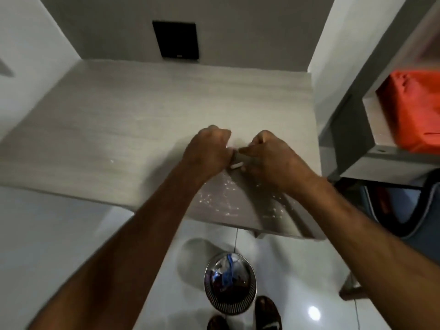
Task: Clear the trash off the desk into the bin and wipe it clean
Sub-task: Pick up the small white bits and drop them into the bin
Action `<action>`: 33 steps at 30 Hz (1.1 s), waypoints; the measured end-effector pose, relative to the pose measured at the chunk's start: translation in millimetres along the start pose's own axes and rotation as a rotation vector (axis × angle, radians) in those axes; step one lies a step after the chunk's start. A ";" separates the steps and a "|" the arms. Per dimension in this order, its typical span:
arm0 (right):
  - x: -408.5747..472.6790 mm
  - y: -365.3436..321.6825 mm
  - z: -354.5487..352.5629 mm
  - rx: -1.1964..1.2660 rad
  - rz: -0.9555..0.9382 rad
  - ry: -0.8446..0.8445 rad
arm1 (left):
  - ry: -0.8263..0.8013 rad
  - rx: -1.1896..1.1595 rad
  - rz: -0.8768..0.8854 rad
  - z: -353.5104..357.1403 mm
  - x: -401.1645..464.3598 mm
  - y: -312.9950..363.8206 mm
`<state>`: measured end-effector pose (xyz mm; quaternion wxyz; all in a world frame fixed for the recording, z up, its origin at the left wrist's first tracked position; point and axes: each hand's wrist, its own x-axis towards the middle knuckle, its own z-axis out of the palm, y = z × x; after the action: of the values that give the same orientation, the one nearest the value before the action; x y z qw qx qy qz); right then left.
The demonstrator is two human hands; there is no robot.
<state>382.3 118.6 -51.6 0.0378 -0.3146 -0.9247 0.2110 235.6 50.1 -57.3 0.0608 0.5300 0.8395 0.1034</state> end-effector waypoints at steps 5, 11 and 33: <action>0.0 0.7 14.3 -0.062 -0.017 0.104 | 0.038 -0.057 -0.030 4.2 -3.3 8.4; -15.4 -16.8 32.7 0.047 -0.157 0.084 | 0.642 -0.178 -0.158 6.6 -91.9 -7.0; -143.6 44.1 378.6 0.307 0.562 -0.269 | -0.109 -0.481 -0.700 351.6 -240.5 -56.9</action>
<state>445.3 -74.5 -404.6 -0.0972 -0.5169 -0.7561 0.3894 363.8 -152.2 -414.1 0.2583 0.1886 0.9162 0.2414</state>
